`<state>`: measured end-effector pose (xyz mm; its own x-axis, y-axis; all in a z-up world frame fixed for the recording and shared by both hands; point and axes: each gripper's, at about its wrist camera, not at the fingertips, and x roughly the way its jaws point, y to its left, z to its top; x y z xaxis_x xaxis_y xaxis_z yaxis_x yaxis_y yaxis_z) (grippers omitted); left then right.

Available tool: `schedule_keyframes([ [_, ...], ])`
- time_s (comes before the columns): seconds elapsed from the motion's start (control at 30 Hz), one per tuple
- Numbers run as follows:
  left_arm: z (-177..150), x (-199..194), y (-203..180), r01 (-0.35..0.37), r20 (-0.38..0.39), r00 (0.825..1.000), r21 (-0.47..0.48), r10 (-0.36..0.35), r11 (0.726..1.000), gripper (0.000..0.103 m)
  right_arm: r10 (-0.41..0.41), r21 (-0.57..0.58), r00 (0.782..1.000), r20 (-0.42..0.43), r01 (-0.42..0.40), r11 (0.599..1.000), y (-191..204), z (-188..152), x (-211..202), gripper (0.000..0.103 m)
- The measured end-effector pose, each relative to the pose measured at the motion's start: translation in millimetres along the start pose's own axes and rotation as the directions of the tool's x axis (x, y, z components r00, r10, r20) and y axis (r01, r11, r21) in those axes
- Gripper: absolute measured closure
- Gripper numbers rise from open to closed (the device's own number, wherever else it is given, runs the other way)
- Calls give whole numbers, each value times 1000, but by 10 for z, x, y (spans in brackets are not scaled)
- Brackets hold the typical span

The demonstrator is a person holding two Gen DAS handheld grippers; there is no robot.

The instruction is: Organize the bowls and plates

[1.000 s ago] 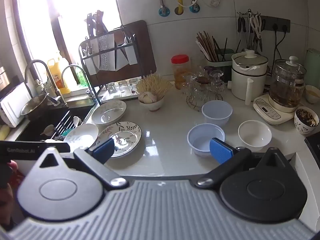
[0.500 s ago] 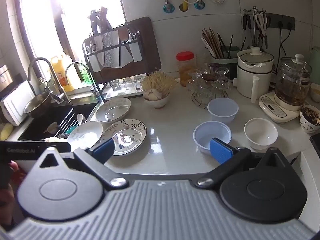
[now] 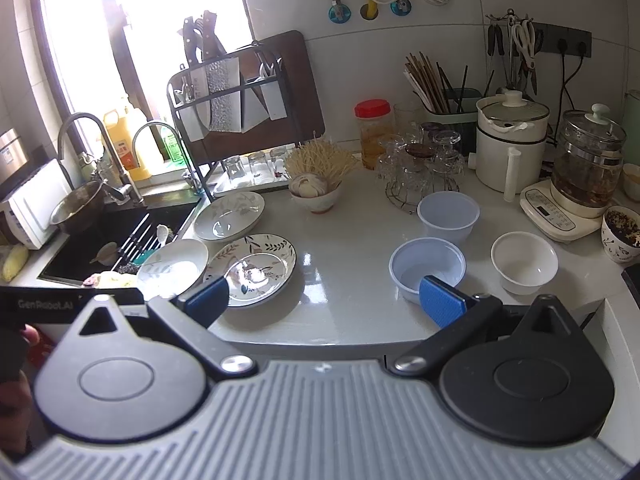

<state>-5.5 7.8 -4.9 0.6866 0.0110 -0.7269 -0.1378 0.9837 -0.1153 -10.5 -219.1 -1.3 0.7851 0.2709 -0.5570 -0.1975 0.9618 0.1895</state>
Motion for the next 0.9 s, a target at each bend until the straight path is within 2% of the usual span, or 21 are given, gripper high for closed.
schedule_keyframes([
  [0.43, 3, 38, -13, 10, 15, 1000, -4, -10, 1000, 1, 17, 23, 1000, -1, -17, 1000, -89, -16, -3, 0],
  [0.63, 40, 45, 14, -32, 49, 998, -2, 32, 999, 1, 28, 15, 1000, 6, -28, 999, -116, -8, 36, 0],
  [0.9, 4, 68, 20, -43, 56, 997, -25, 44, 999, 2, 46, -7, 999, -1, -46, 999, -132, 39, 87, 0],
])
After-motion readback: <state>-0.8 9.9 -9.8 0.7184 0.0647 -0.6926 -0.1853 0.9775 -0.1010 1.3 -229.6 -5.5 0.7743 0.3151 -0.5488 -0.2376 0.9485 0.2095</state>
